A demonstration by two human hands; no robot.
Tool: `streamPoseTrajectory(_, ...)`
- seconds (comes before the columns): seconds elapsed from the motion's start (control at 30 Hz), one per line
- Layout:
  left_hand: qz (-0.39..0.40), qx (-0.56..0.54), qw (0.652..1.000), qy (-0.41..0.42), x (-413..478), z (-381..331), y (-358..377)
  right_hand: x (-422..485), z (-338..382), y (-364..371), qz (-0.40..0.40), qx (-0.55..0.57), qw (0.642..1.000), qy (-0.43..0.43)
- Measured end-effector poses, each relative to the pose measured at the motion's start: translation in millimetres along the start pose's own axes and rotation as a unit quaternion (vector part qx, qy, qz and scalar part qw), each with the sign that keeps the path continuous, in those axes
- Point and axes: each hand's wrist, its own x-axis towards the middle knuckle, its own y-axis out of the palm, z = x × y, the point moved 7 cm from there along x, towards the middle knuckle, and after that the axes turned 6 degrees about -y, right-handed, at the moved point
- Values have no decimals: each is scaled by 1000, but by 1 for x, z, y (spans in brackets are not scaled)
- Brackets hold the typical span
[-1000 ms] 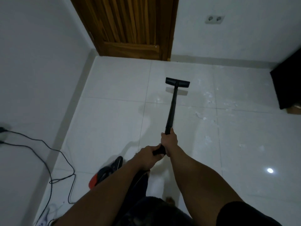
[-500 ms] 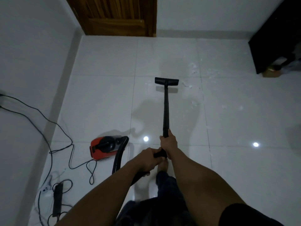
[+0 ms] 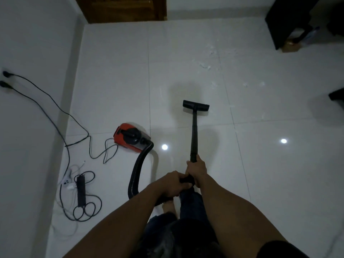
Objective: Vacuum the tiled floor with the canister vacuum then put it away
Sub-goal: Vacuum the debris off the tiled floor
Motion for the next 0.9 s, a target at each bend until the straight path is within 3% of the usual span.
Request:
streamPoseTrajectory(0.47, 64, 75, 995, -11, -29, 71, 154, -113, -154, -30, -12, 2, 999, 39)
streamPoseTrajectory(0.9, 64, 81, 995, -16, -53, 101, 237, -162, -238, -44, 15, 43, 995, 84)
